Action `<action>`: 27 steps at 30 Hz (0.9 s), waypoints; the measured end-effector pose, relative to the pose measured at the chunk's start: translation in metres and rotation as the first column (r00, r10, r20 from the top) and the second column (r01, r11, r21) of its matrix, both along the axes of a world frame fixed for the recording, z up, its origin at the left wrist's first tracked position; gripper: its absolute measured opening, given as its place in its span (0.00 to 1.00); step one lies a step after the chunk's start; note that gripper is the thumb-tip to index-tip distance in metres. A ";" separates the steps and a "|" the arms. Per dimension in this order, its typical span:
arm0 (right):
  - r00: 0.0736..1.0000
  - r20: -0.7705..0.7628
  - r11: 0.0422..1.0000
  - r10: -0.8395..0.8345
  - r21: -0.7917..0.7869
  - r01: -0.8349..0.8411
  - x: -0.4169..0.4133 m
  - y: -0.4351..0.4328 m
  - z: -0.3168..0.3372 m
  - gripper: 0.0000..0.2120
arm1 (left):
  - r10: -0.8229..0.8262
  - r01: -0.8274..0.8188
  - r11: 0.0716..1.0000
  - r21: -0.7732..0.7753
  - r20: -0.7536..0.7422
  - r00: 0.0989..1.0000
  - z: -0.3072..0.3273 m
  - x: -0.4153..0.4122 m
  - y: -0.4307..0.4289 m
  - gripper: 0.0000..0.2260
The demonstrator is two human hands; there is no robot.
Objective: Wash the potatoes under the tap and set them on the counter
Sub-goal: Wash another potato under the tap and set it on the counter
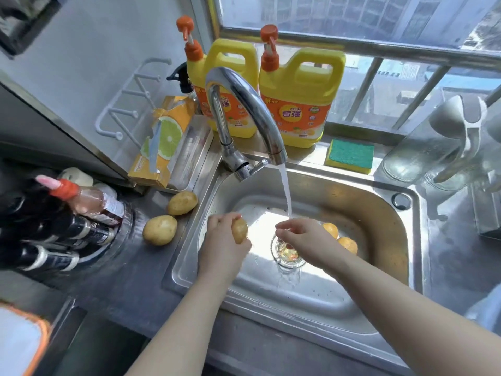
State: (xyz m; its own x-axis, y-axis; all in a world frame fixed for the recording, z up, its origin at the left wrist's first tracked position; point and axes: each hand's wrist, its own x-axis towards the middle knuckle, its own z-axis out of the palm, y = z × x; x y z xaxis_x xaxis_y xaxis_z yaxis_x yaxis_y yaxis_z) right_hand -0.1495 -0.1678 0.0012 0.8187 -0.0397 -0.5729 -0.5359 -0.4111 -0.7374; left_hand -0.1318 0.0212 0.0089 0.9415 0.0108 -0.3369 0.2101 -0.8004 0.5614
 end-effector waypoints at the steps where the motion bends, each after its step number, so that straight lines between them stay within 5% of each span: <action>1: 1.000 -0.003 1.000 0.015 0.006 -0.015 0.000 0.002 0.000 0.11 | 0.026 -0.026 1.000 0.001 0.069 0.997 0.001 0.001 0.007 0.22; 9: 0.999 -0.030 0.999 0.033 0.026 -0.033 -0.001 0.015 -0.002 0.10 | 0.302 -0.304 0.951 -0.057 0.389 0.871 0.015 0.032 0.070 0.22; 27: 0.997 -0.042 0.998 0.058 0.039 -0.056 0.009 0.036 -0.006 0.06 | 0.350 -0.389 0.919 0.067 0.319 0.881 -0.023 0.081 0.117 0.18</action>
State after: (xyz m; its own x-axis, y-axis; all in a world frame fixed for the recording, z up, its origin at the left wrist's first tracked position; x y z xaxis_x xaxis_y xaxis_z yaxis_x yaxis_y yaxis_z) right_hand -0.1402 -0.1315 -0.0046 0.7934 0.0285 -0.6080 -0.5442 -0.4141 -0.7296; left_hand -0.0504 0.1377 -0.0138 0.9160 0.4009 -0.0174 0.3450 -0.7646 0.5445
